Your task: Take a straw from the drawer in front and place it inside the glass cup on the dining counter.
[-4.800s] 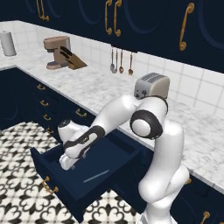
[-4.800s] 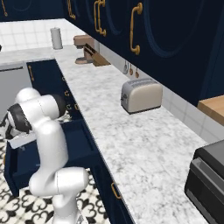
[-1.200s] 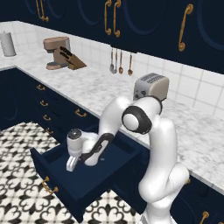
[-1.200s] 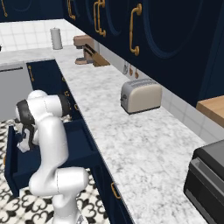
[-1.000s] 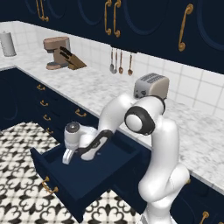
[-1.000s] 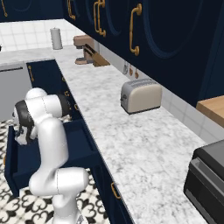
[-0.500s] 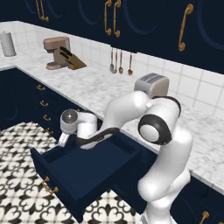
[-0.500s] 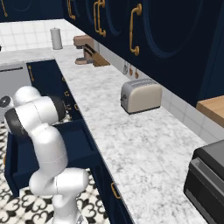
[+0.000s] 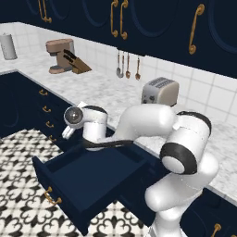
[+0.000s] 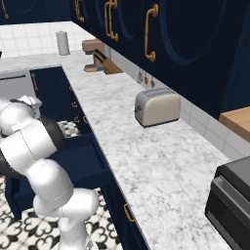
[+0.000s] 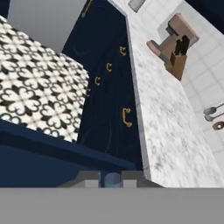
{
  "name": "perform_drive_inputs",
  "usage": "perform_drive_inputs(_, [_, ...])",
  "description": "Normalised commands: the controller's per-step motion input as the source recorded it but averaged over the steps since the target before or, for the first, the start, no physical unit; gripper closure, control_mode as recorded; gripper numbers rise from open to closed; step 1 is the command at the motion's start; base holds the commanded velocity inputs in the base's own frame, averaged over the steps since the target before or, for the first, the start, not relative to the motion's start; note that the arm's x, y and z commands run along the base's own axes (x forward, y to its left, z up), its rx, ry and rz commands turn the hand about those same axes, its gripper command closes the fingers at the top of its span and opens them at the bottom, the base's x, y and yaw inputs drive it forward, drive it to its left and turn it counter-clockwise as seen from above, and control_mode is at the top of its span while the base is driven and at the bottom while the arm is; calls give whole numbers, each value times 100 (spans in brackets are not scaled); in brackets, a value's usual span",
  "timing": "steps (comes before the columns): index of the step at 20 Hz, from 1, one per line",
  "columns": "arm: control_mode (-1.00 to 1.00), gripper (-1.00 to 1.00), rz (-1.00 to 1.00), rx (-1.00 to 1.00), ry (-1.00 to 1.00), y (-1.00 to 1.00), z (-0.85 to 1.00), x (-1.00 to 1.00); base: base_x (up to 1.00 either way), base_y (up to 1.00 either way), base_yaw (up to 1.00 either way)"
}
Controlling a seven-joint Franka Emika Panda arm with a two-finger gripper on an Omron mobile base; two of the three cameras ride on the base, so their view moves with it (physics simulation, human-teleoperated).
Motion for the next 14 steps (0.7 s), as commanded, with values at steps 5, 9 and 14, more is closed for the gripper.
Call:
perform_drive_inputs(5, [-100, 100, -15, 17, -6, -60, 100, -17, 0, 0, 0])
perform_drive_inputs(9, [-100, 100, -15, 22, 0, -73, 100, -25, 0, 0, 0])
perform_drive_inputs(14, [-100, 100, -17, 24, 0, -70, 96, -35, 0, 0, 0])
